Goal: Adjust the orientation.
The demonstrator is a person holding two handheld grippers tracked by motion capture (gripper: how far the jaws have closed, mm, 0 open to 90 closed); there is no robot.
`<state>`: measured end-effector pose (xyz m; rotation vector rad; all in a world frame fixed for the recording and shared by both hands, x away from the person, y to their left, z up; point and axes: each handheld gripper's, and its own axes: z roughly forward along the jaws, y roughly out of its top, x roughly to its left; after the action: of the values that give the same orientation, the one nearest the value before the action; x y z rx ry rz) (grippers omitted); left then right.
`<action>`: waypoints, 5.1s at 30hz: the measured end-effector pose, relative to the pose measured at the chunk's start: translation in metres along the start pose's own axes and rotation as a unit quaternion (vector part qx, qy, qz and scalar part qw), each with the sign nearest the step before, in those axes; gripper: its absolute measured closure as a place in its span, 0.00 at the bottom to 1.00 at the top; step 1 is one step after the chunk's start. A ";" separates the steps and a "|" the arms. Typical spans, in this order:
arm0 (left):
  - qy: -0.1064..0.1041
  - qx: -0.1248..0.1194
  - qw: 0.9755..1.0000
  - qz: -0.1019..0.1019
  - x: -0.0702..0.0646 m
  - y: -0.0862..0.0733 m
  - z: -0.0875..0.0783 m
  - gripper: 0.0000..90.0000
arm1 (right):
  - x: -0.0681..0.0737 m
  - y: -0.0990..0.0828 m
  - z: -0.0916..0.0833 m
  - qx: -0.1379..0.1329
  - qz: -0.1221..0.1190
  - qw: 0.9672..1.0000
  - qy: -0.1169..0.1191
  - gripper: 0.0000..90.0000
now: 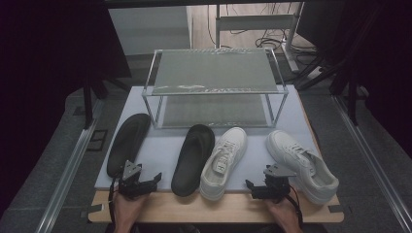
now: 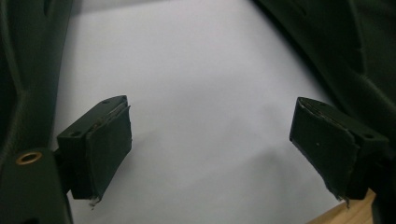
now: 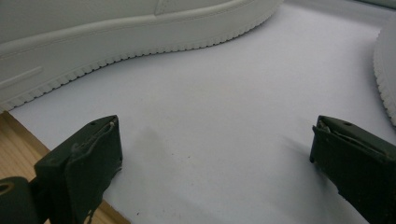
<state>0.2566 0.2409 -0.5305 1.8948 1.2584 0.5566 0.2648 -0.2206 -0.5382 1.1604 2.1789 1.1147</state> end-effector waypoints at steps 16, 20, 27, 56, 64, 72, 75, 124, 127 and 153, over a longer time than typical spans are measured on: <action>-0.002 0.000 1.000 0.014 -0.004 0.016 -0.009 0.15 | 0.000 0.000 0.000 0.000 0.001 1.000 -0.001 0.02; 0.003 -0.002 1.000 0.012 0.001 0.022 -0.011 0.16 | 0.000 0.000 0.000 0.000 0.001 1.000 -0.001 0.02; 0.005 0.002 1.000 0.013 0.009 0.028 -0.013 0.19 | 0.000 0.000 0.000 0.000 0.002 1.000 -0.001 0.03; 0.046 0.010 0.999 -0.008 0.055 0.047 -0.005 0.39 | 0.000 0.000 0.000 0.000 0.002 1.000 -0.002 0.03; 0.043 0.020 0.999 -0.027 0.070 0.059 0.000 0.55 | 0.000 0.000 0.000 0.000 0.002 1.000 -0.002 0.03; 0.044 0.037 0.998 -0.031 0.080 0.066 0.006 0.69 | 0.000 0.000 0.000 0.000 0.002 1.000 -0.002 0.03; 0.044 0.046 0.997 -0.034 0.084 0.066 0.011 0.72 | 0.000 0.000 0.000 0.000 0.002 1.000 -0.002 0.03; 0.037 0.052 0.998 -0.002 0.087 0.066 -0.025 0.93 | 0.000 0.000 0.000 0.000 0.002 1.000 -0.002 0.03; 0.034 0.051 0.998 -0.003 0.086 0.062 -0.034 0.93 | 0.000 0.000 0.000 0.000 0.002 1.000 -0.002 0.03; -0.049 0.053 0.996 0.051 0.040 0.043 -0.051 0.93 | 0.000 0.000 0.000 0.000 0.002 1.000 -0.002 0.03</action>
<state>0.2616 0.2862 -0.4678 2.0577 1.1539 0.4517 0.2649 -0.2204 -0.5382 1.1661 2.1749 1.1136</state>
